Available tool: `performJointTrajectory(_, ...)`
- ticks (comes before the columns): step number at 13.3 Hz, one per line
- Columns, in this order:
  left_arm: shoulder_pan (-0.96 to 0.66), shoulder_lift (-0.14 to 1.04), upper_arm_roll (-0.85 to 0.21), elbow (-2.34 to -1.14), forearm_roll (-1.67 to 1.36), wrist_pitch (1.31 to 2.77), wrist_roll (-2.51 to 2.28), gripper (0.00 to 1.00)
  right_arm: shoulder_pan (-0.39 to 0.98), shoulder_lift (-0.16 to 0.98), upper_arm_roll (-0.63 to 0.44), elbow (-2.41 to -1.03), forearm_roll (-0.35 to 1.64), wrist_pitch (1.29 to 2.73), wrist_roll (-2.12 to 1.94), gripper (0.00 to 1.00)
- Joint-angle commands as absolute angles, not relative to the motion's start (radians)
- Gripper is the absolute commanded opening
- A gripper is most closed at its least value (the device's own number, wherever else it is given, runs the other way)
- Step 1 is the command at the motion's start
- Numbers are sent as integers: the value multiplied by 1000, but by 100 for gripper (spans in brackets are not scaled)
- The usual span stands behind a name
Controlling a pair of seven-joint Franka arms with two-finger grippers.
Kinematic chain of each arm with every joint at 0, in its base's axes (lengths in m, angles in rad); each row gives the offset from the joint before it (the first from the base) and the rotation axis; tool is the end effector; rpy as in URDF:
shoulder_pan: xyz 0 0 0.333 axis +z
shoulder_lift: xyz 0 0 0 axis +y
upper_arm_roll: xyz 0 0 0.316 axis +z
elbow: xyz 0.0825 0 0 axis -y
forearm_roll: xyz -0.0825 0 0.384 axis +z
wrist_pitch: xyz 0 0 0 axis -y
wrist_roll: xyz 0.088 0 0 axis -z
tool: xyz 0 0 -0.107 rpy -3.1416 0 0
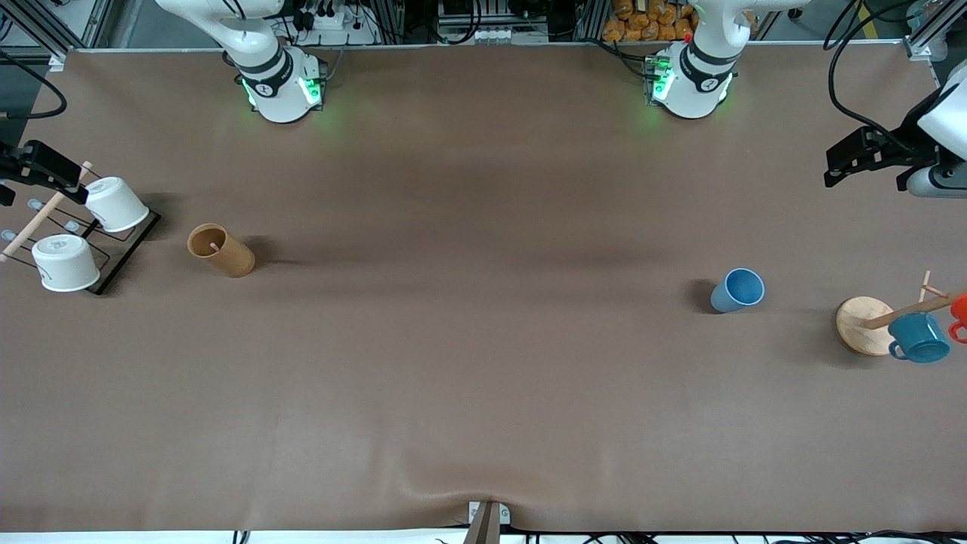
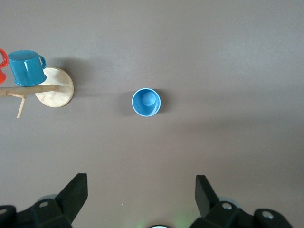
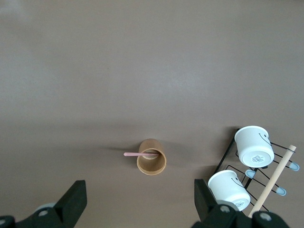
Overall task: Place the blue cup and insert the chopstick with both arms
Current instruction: 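Reach the left gripper to the blue cup while the right gripper reaches the wooden cup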
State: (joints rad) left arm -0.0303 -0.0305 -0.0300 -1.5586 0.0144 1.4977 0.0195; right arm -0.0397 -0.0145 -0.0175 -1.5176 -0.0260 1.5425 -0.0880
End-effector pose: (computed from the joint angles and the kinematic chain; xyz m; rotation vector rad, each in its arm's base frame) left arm 0.5368 -0.0310 0.6406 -3.1229 0.1233 0.0470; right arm 0.5465 -0.0342 0.6550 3.1122 0.0460 0.0583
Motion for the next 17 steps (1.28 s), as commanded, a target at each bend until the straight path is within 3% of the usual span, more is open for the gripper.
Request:
performJointTrajectory(1,-35,-52,-23,-1566,-2,1491,28,100,-61,-21,-3,-1525,-25,1546,-86,100)
performJointTrajectory(7,-23,4,-17,-1560,-2,1497,28,100,-61,-11,-3,-1522,-26,1549,-98,100)
performJointTrajectory(13,41,41,-17,-1955,0,2030,46,100,-46,26,2,-1511,-35,1572,-98,100)
performJointTrajectory(17,44,194,-20,-1976,2,2193,73,100,-43,55,3,-1513,-25,1572,-98,100)
